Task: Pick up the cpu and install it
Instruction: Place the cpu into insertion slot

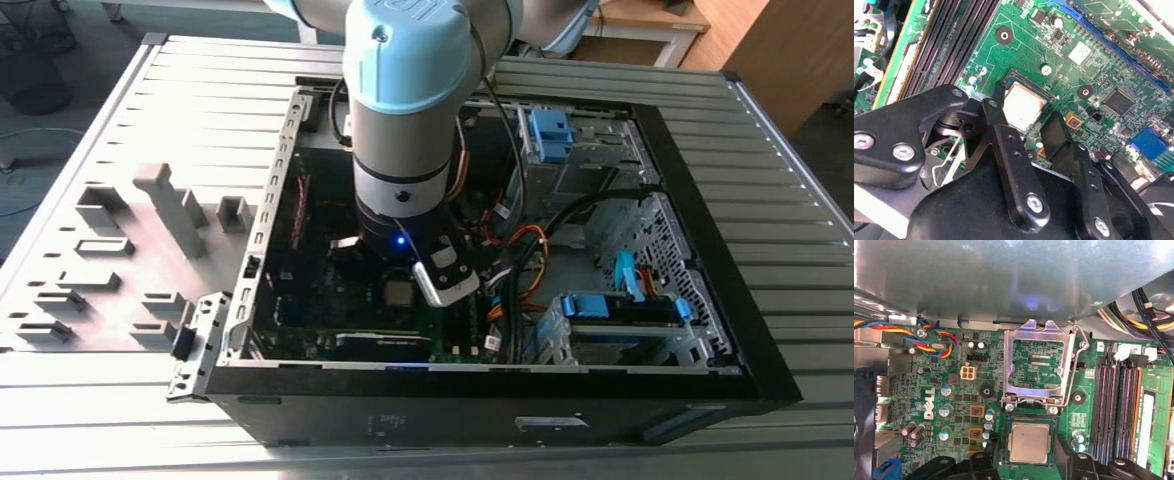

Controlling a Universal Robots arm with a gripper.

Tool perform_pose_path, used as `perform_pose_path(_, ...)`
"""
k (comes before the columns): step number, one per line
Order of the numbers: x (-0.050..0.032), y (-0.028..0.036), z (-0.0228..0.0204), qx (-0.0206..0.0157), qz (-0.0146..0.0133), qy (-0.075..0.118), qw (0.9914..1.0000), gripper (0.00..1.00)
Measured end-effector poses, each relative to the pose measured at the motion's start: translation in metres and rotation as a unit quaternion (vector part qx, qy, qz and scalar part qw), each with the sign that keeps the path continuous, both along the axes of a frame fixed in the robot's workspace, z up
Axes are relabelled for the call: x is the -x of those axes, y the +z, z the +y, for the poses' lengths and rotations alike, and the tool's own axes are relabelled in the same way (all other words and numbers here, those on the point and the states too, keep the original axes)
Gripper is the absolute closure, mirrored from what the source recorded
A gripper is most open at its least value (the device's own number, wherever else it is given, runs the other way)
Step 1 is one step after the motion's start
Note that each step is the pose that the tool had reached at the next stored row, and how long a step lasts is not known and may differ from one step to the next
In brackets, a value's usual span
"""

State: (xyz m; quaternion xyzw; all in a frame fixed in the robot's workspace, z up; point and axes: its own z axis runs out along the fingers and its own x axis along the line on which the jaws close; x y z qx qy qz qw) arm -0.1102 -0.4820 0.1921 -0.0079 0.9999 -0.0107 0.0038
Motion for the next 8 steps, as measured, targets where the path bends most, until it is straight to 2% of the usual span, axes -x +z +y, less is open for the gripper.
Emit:
perform_pose_path(1,0.0001,0.0001,0.0,0.0001,0.0,0.0,1.0,0.44)
perform_pose_path(5,0.0002,0.0003,0.0,0.0002,0.0,0.0,1.0,0.44)
perform_pose_path(8,0.0004,0.0053,0.0,0.0002,0.0001,0.0,1.0,0.44)
